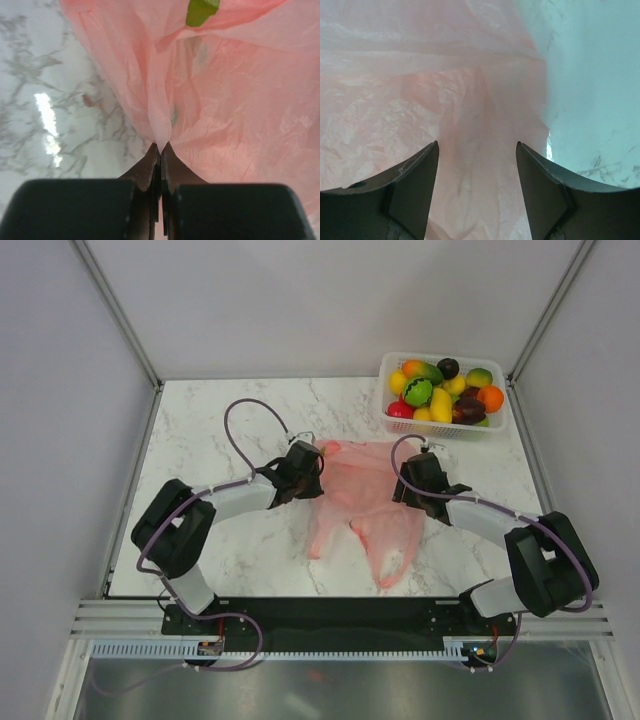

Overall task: Place the fake fruits into the plastic bag and tie a complex knot
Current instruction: Adjust the plastic bag at the center of the board, then open the plastic bag at the center of the board.

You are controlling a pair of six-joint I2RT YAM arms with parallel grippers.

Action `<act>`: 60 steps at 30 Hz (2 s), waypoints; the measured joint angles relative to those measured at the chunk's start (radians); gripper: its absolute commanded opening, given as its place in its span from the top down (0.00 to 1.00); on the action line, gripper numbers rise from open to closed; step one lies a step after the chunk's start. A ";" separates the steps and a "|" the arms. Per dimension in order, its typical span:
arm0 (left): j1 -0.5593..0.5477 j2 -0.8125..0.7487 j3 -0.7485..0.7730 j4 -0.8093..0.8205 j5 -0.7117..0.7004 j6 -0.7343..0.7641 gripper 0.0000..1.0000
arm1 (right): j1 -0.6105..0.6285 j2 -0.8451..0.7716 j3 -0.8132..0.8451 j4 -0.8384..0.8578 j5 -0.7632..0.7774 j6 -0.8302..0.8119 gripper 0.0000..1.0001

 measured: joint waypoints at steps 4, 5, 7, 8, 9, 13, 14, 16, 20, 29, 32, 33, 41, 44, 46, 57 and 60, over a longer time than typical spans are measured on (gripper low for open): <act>0.000 -0.062 0.023 -0.159 -0.114 0.053 0.98 | 0.070 0.068 0.130 -0.084 0.082 -0.046 0.29; 0.000 -0.080 0.021 -0.191 -0.142 0.059 0.98 | 0.089 0.093 0.167 -0.098 0.102 -0.059 0.29; 0.000 -0.126 -0.002 -0.242 -0.207 0.065 0.98 | 0.114 0.135 0.226 -0.126 0.138 -0.077 0.29; 0.000 -0.151 -0.018 -0.269 -0.233 0.066 0.98 | 0.119 0.153 0.248 -0.136 0.155 -0.085 0.29; 0.002 -0.177 -0.036 -0.296 -0.259 0.065 0.98 | 0.120 0.167 0.266 -0.147 0.172 -0.095 0.29; 0.014 -0.261 -0.103 -0.366 -0.286 0.060 0.81 | 0.118 0.213 0.320 -0.189 0.212 -0.127 0.26; 0.016 -0.288 -0.125 -0.378 -0.286 0.055 0.67 | 0.117 0.219 0.336 -0.198 0.211 -0.136 0.24; 0.016 -0.345 -0.167 -0.394 -0.283 0.036 0.26 | 0.120 0.223 0.367 -0.203 0.199 -0.154 0.21; 0.016 -0.503 -0.225 -0.434 -0.281 0.015 0.02 | 0.130 0.184 0.401 -0.174 0.112 -0.186 0.17; -0.069 -0.570 -0.108 -0.526 -0.245 0.091 0.00 | 0.137 -0.120 0.201 -0.116 -0.125 -0.210 0.18; -0.151 -0.521 -0.039 -0.540 -0.228 0.154 0.00 | 0.142 -0.190 0.152 -0.138 -0.171 -0.209 0.19; -0.169 -0.499 -0.014 -0.550 -0.222 0.183 0.00 | 0.144 -0.213 0.141 -0.148 -0.182 -0.206 0.19; -0.254 -0.295 0.153 -0.588 -0.203 0.378 0.06 | 0.171 -0.372 -0.007 -0.200 -0.241 -0.137 0.21; -0.278 -0.230 0.197 -0.612 -0.205 0.420 0.07 | 0.177 -0.398 -0.068 -0.209 -0.254 -0.102 0.22; -0.289 -0.202 0.207 -0.618 -0.209 0.437 0.06 | 0.184 -0.399 -0.103 -0.211 -0.267 -0.080 0.22; -0.302 -0.076 0.249 -0.619 -0.174 0.463 0.32 | 0.264 -0.362 -0.160 -0.146 -0.302 -0.005 0.23; -0.302 -0.035 0.252 -0.612 -0.169 0.468 0.56 | 0.281 -0.352 -0.167 -0.115 -0.310 0.010 0.24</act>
